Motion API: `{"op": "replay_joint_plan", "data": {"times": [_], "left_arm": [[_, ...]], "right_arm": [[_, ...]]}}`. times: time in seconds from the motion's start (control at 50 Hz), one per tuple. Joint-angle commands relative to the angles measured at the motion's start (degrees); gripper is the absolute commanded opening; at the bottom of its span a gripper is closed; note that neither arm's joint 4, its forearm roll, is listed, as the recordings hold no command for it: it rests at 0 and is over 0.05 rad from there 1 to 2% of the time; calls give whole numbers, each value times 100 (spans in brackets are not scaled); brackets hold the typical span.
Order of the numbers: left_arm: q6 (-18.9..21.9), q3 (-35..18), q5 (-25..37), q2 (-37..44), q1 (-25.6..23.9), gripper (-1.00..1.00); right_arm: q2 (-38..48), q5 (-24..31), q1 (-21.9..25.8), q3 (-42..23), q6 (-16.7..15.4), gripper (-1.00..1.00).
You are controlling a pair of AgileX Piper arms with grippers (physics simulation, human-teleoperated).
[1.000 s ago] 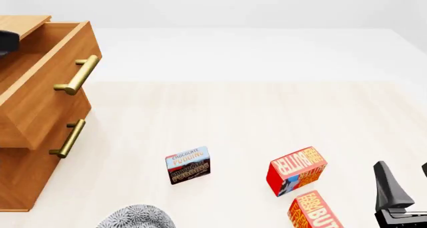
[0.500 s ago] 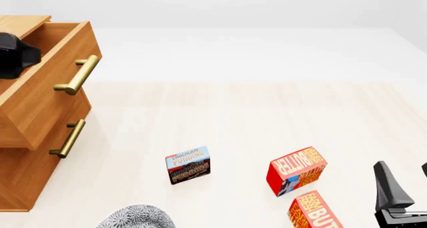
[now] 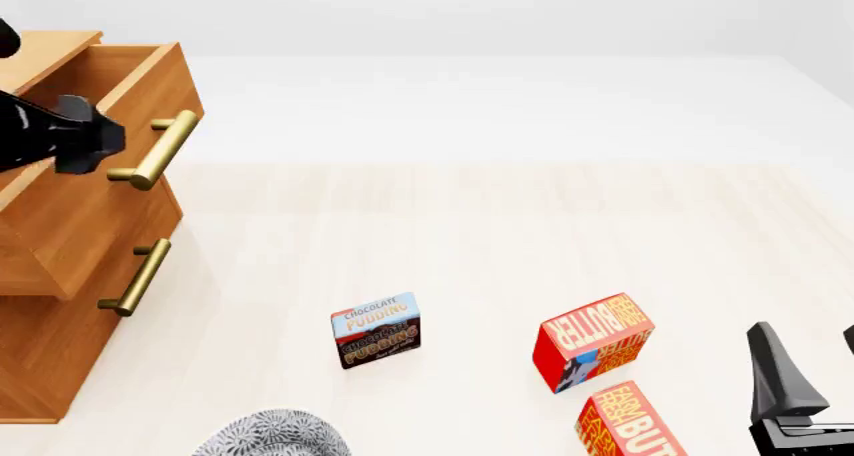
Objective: Put the chocolate pudding in the top drawer of the cabinet and close it.
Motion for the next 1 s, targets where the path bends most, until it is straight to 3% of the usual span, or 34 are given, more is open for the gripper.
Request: {"op": "replay_joint_plan", "data": {"times": [0.02, 0.18, 0.54, 0.8, 1.0], "left_arm": [[-152, 335, -334, 140, 63, 100], [-295, 698, -608, 192, 121, 100], [-325, 992, -676, 38, 69, 100], [-416, 794, -177, -330, -574, 100], [-526, 876, -331, -149, -751, 100]], "right_arm": [[-1, 0, 0, 0, 0, 100], [0, 0, 1, 0, 0, 100], [1, 0, -1, 0, 1, 100], [0, 0, -1, 0, -1, 100], [0, 0, 0, 0, 0, 100]]}}
